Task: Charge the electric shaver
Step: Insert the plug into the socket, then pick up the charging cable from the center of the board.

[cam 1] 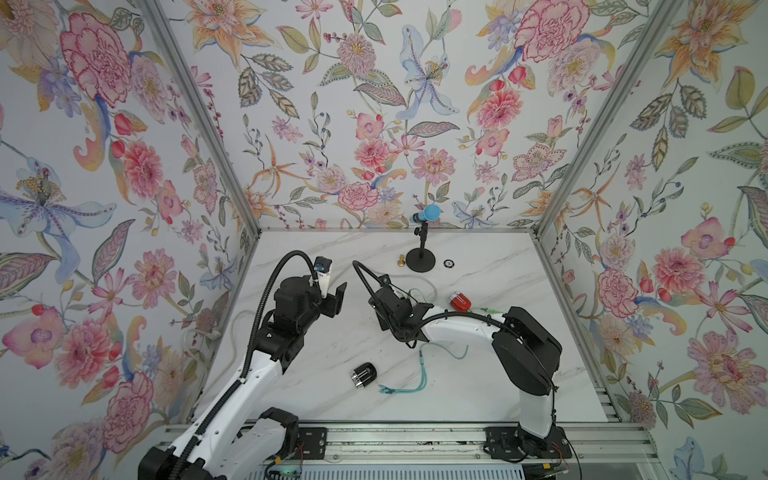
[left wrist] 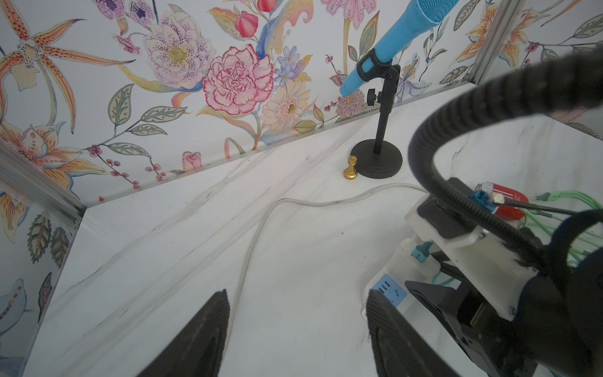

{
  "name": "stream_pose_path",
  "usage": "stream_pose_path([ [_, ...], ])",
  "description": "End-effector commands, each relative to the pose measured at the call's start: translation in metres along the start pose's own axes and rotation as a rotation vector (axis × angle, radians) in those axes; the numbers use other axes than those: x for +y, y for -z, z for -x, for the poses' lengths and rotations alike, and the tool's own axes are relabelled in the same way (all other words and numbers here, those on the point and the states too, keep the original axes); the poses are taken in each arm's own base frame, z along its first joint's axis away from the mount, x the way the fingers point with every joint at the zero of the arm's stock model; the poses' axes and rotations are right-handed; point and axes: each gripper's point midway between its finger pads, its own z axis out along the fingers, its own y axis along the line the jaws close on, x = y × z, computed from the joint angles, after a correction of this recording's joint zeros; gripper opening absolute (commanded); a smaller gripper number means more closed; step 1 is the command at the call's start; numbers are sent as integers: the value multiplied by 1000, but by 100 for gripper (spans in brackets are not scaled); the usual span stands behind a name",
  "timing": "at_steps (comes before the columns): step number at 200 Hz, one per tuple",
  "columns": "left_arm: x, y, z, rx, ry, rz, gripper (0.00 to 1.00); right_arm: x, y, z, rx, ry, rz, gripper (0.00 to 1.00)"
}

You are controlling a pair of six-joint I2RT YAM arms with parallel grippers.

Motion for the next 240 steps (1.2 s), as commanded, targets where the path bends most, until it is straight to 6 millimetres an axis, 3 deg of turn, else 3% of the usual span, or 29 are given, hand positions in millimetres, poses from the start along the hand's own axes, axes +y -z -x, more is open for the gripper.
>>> stream_pose_path([
  [1, 6, 6, 10, -20, 11, 20, 70, 0, 12, -11, 105, 77, 40, 52],
  [31, 7, 5, 13, -22, 10, 21, 71, 2, 29, -6, 121, 61, 99, 63],
  [73, 8, 4, 15, -19, 4, 25, 72, 8, 43, -5, 160, 42, 202, 65],
  [100, 9, 6, 17, -16, -5, 32, 73, 27, 54, -10, 223, 43, 358, 63],
  [119, 10, 8, 17, -12, -17, 36, 73, 44, 65, -29, 306, 91, 500, 62],
  [141, 8, 9, 15, -8, -26, 28, 73, 55, 82, -67, 414, 179, 646, 59],
  [183, 3, 10, 13, -13, -14, 3, 73, 55, 118, -137, 527, 374, 710, 52],
  [213, 2, 11, 15, -19, -12, -5, 73, 45, 132, -161, 528, 415, 634, 45],
  [240, 0, 10, 19, -32, -2, -20, 73, 49, 142, -169, 491, 424, 635, 41],
])
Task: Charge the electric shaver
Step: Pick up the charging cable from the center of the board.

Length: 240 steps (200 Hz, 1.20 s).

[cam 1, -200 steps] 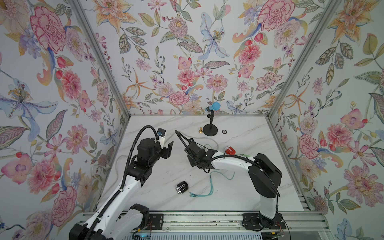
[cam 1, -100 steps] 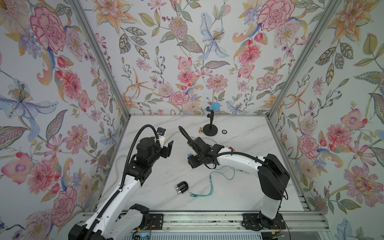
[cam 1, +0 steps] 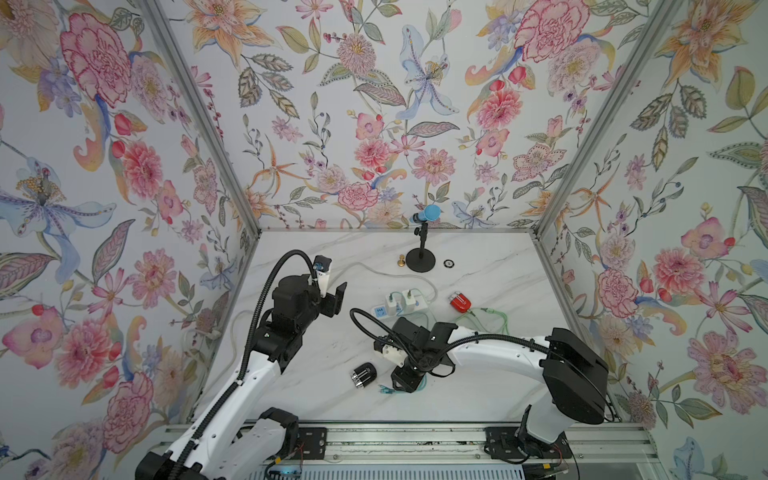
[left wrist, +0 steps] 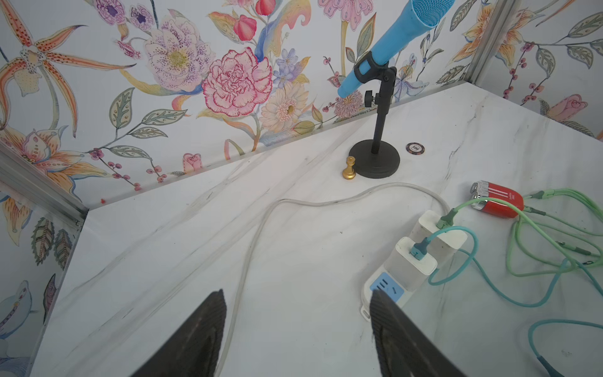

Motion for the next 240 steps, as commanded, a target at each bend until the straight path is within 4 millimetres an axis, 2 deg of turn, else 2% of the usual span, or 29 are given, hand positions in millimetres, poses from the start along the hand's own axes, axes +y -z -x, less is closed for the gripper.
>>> stream_pose_path([
  [1, 1, 5, 13, -36, 6, -12, 73, 3, 5, -8, -22, 18, -36, 41],
  [35, -1, 4, 13, -38, 18, -23, 73, -1, -14, -3, -7, 57, -125, 38],
  [60, 1, 7, 10, -30, 15, -6, 73, 7, -28, 6, -10, 88, -104, 34],
  [98, 3, 8, 4, -19, 19, 0, 73, 5, -41, 15, -28, 91, -101, 33],
  [122, 3, 7, 3, -16, 20, -1, 73, 1, -44, 16, -25, 89, -112, 24],
  [145, 3, 6, 2, -13, 18, 0, 73, 0, -36, 15, -38, 70, -99, 15],
  [171, 1, 4, 1, -11, 25, -14, 73, 1, -16, 18, -87, 49, -60, 7],
  [195, -2, 4, 0, -8, 28, -31, 73, -1, 9, 25, -156, 24, 2, 5],
  [211, -5, 3, -2, -1, 30, -44, 73, -10, 23, 28, -208, -4, 17, 4],
  [240, -10, 0, -3, 3, 38, -74, 73, -27, 26, 30, -239, -49, 25, 4],
])
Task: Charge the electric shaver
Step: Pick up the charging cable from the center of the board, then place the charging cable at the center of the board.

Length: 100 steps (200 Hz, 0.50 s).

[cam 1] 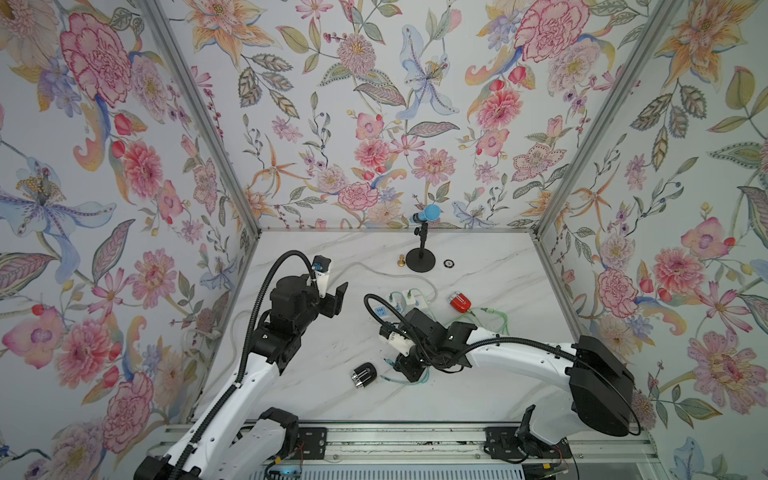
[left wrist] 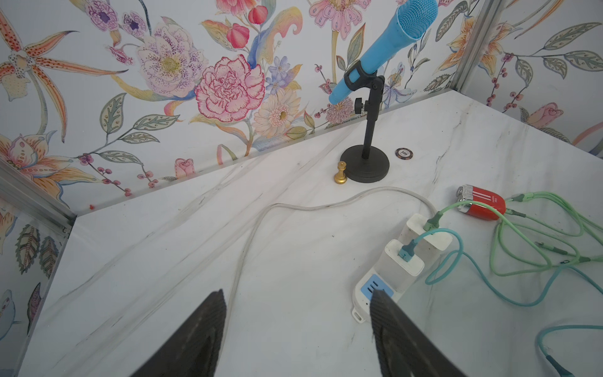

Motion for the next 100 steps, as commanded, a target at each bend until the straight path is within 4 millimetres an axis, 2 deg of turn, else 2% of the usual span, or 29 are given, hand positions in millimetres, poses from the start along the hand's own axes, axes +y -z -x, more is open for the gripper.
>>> stream_pose_path([
  [1, -4, -3, -8, 20, 29, -36, 73, -7, -4, -5, 0, -24, 32, 4],
  [24, -6, -5, -9, 25, 34, -49, 73, -19, -10, -4, -6, -61, 55, 3],
  [44, -10, -6, -10, 27, 42, -70, 73, -18, -11, 2, -37, -78, 112, 3],
  [75, -21, -10, -25, 66, 79, -129, 73, -12, -1, 15, -99, -74, 186, 3],
  [100, -32, -10, -38, 102, 103, -186, 72, -16, -1, 14, -96, -79, 186, 8],
])
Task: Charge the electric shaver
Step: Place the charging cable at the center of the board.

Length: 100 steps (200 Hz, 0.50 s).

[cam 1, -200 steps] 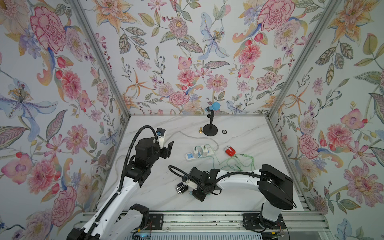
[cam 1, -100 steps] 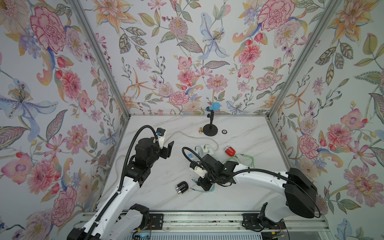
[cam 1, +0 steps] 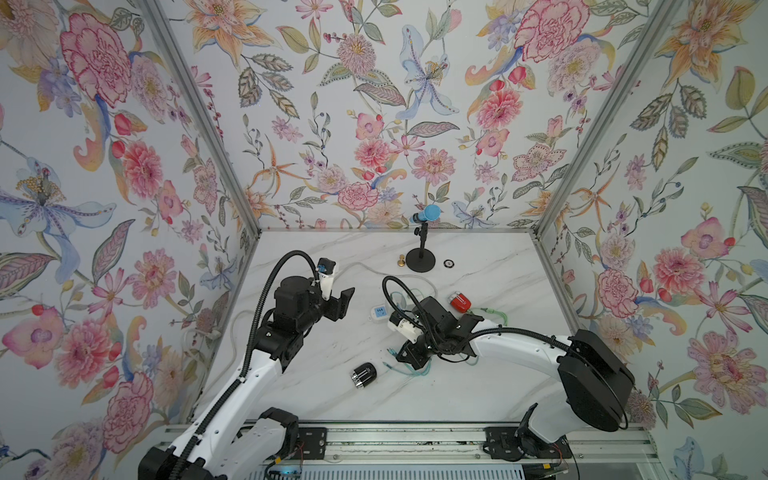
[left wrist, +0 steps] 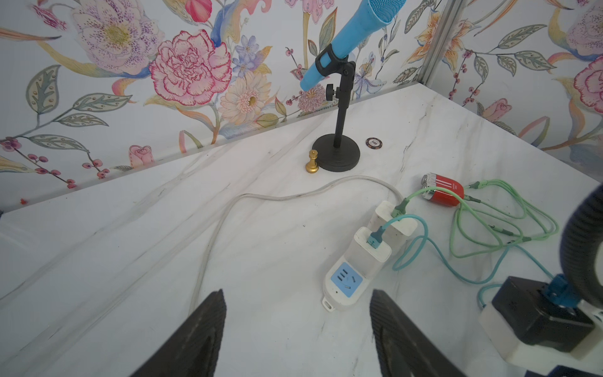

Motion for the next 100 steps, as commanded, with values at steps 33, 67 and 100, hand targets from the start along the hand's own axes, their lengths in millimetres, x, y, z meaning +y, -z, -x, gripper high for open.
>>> stream_pose_path([
  [33, -9, -3, -23, 55, 53, -61, 72, -16, -15, -9, 34, -14, -42, 14],
  [67, -8, -4, -24, 63, 46, -60, 72, -29, -28, -15, 81, -24, -121, 27],
  [100, -6, -4, -25, 67, 41, -50, 72, -30, -22, -18, 87, -19, -156, 30],
])
